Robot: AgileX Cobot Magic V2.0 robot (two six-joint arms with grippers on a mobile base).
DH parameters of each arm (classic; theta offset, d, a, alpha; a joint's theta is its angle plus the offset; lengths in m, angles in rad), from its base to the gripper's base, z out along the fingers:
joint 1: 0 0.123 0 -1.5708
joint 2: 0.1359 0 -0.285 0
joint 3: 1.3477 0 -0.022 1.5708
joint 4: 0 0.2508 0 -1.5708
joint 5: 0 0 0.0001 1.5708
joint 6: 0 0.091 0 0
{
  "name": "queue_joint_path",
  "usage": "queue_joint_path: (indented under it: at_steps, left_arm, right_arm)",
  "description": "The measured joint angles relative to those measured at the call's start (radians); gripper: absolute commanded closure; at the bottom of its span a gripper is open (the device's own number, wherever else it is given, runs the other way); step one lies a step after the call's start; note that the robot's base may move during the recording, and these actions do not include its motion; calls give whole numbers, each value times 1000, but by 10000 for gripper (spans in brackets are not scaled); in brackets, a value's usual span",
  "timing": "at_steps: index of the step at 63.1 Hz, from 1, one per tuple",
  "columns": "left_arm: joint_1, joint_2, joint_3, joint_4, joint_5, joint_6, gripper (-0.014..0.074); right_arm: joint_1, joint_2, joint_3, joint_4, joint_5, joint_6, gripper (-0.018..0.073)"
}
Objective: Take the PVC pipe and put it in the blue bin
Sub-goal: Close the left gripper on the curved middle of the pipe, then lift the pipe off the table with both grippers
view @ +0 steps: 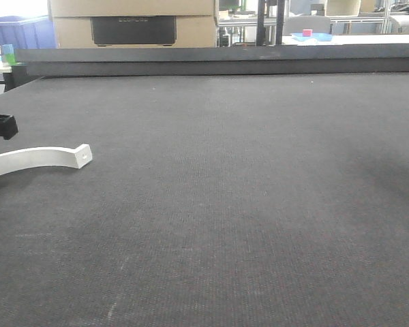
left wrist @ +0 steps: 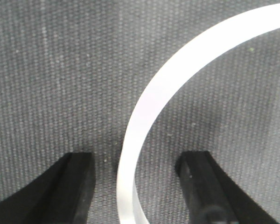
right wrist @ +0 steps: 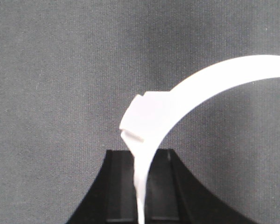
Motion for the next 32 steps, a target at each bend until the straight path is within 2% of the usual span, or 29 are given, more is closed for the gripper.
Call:
queue_joint_path:
  at_steps: [15,32]
  left_arm:
    - [0,0,-2,-9,16,-2,711]
    - [0,-5,-3,-9,54,-5,708]
  right_arm:
    - [0,0,0,3,0,0,727]
    - [0,-7,-5,8,7,0,727]
